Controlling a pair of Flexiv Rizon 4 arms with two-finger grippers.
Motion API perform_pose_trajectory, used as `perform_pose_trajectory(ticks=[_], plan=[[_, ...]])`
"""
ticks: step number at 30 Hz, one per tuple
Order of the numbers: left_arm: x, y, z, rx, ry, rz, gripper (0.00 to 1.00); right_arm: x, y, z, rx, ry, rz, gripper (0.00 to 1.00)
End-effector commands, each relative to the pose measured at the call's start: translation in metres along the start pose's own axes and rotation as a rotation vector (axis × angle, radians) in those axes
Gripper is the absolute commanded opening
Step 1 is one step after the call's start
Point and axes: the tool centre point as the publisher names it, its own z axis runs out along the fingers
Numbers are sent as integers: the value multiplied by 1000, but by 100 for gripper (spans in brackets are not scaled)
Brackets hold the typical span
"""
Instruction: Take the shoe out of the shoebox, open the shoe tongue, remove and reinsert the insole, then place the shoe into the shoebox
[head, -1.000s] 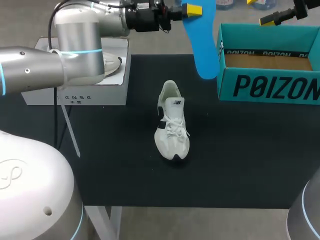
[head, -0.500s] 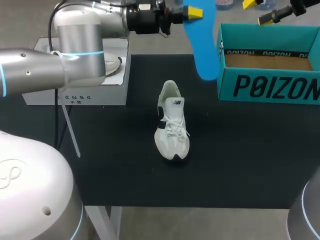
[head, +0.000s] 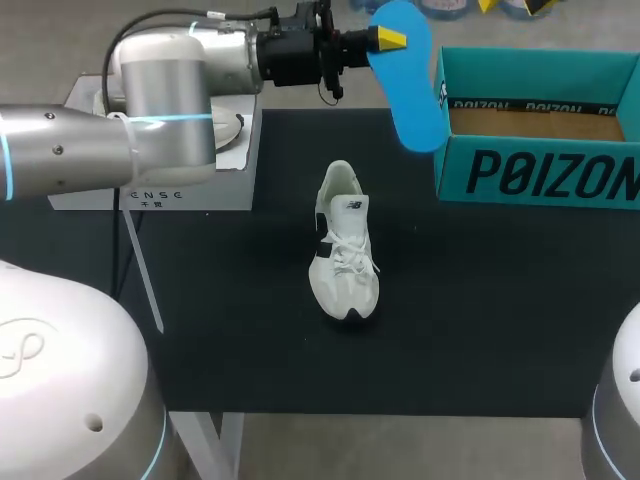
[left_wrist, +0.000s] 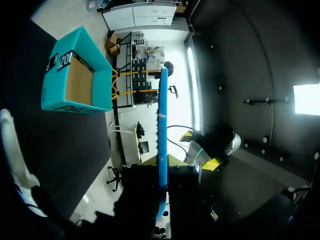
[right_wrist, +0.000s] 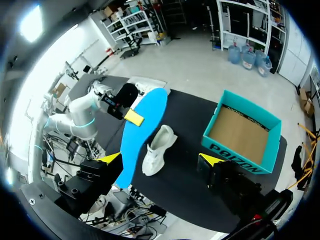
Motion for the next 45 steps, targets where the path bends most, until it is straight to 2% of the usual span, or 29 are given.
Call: perform_pose_trajectory(ticks=[1,6,7,8,11,12,18,26,29,36,45], plan=[[-1,-1,0,-4,0,0,0,3,7,-1,48,-70,2,100],[-1,-1,0,-4,0,0,0,3,7,-1,48,-70,2,100],[-1,-1,0,-4,0,0,0,6,8,-2,78,-109,85,100],[-1,-1,0,-4,0,0,0,12,9,-7,82,-193,123,100],[-3,-6,5,3,-40,-35,0,26,14,-13,194,-356,213,100],[-3,-7,6,-2,-36,-50,0,28,14,-12,232,-362,259,100],[-8,-15,11,3,-40,-105,0,42,16,-4,205,-375,334,100],[-14,-19,15,-8,-29,-125,0,73,16,21,257,-376,250,100],[-15,-20,18,-18,-32,-130,0,75,16,25,272,-375,263,100],[-19,-19,18,-23,-46,-134,0,71,18,27,359,-411,369,100],[-22,-17,20,-39,-38,-130,0,80,25,36,336,-378,378,100]])
